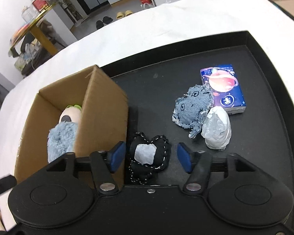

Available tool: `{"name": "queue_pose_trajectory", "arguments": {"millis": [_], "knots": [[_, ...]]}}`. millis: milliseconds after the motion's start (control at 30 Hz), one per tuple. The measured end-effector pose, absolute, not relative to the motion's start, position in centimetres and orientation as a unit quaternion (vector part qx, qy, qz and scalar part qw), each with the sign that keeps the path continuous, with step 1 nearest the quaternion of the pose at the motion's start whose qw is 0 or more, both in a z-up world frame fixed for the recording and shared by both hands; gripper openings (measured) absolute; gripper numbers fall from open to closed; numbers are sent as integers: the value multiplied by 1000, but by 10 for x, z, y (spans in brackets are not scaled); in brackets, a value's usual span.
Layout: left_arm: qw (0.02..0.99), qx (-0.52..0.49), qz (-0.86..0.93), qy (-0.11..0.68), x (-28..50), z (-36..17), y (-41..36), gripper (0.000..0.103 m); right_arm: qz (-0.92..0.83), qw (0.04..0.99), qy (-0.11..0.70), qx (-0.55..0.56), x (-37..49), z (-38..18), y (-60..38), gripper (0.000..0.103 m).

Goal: Organize soft objects
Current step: 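Grasp the black-and-white item with the right tool and lower it into the box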

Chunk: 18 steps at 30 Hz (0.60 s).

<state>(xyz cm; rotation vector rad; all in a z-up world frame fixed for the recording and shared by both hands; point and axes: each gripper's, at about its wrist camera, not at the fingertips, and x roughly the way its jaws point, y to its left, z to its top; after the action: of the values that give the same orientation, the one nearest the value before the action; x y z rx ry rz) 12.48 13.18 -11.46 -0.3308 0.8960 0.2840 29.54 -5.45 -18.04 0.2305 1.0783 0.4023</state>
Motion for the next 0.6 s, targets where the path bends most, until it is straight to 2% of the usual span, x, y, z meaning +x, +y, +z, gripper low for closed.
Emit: {"name": "queue_pose_trajectory", "arguments": {"millis": [200,300,333,367,400,467,600], "knots": [[877,-163,143,428,133,-122,134,80,189,825,524,95,300,-197,-58,59],[872,-171,143,436,138,-130,134,80,206,834,507,72,294,-196,-53,57],[872,-172,141,437,139,-131,133,80,208,835,505,69,294,-195,-52,49],[871,-173,141,438,140,-133,133,80,218,834,504,59,294,-195,-50,35],[871,-173,141,438,142,-134,133,80,229,832,503,50,293,-194,-48,30],[870,-175,144,437,144,-135,134,80,237,833,498,37,291,-192,-47,23],[871,-176,145,435,146,-136,136,80,229,839,493,32,288,-182,-54,19]]}}
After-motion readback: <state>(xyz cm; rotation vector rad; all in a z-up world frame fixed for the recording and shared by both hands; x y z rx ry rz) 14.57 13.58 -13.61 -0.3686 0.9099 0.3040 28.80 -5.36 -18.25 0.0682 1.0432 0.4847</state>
